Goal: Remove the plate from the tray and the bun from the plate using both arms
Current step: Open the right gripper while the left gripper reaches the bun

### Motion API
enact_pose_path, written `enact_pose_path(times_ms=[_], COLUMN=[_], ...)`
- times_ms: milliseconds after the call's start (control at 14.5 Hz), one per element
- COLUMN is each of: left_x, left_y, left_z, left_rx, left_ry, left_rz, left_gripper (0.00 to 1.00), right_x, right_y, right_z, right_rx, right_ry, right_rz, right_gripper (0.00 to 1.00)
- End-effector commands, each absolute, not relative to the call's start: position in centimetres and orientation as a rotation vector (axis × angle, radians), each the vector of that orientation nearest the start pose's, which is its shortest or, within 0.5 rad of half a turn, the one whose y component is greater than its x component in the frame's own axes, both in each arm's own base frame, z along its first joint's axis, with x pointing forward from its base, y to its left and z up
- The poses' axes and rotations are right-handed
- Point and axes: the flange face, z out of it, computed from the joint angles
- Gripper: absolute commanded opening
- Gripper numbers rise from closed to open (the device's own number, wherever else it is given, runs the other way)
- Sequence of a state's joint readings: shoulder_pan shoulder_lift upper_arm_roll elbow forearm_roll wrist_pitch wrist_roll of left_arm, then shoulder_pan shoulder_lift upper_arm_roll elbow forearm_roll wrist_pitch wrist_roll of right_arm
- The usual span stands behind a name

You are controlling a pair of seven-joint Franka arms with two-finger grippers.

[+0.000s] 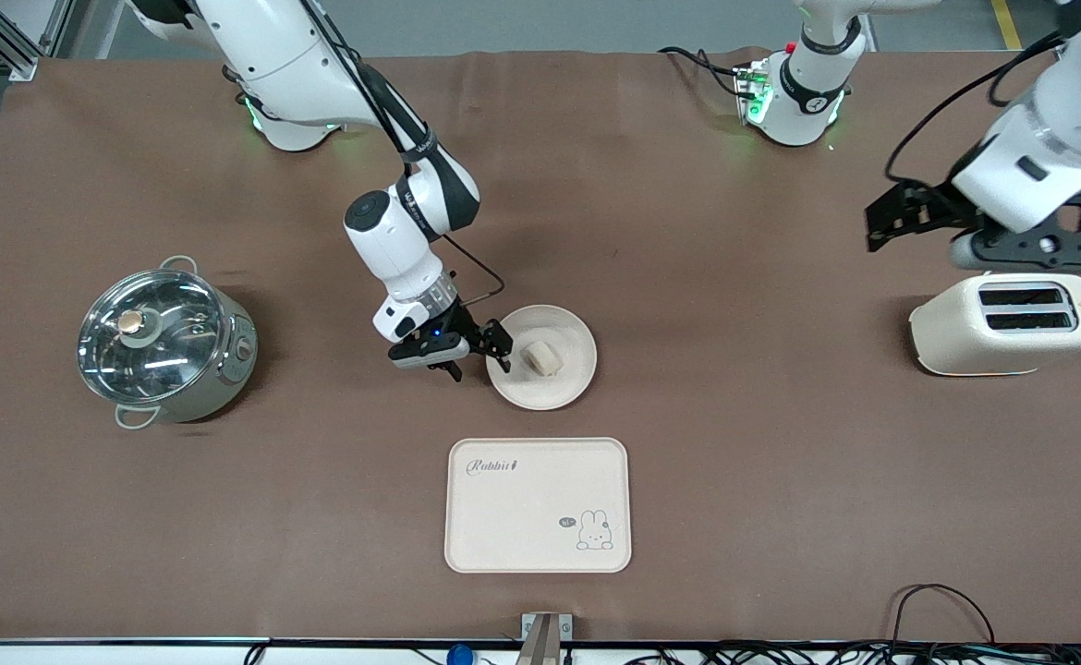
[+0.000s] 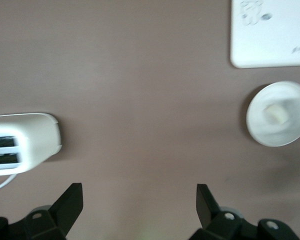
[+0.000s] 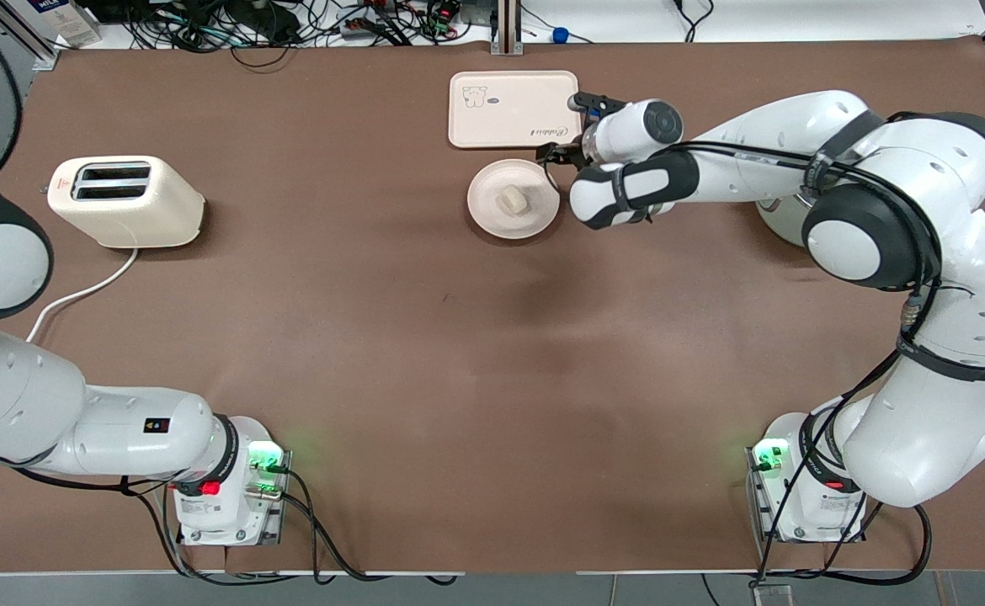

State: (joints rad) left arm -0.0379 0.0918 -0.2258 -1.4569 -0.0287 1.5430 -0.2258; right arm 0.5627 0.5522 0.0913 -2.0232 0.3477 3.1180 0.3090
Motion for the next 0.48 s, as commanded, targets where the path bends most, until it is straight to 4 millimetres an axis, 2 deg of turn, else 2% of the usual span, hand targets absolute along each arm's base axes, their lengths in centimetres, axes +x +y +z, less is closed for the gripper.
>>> enact_pose_path(times_ms=[0, 206, 275, 413], left_x=[57.3, 57.3, 57.6, 56.9], left_y=[-22.1, -30.7, -33.3, -39.0], left_z=[58.4, 53.1, 50.4, 45.3], left_rx=[-3.221, -3.228, -3.205, -3.18], left_ry=[-0.107, -0.267, -0.322, -0.375], left_rz=[0.035, 0.039, -0.002, -0.063], left_gripper=[1.0, 1.0, 1.0, 1.0], right_x=[54.5, 57.5, 58.5, 60.5], right_y=[34.0, 31.0, 29.6, 26.0], right_z=[29.7, 37.8, 39.8, 42.7], right_rx=[-2.732, -2.753, -2.76, -2.803], right_ry=[0.082, 0.095, 0.107, 0.12], right_rz=[-0.423, -0.252, -0.207, -0.135], right_gripper=[1.0, 1.0, 1.0, 1.0])
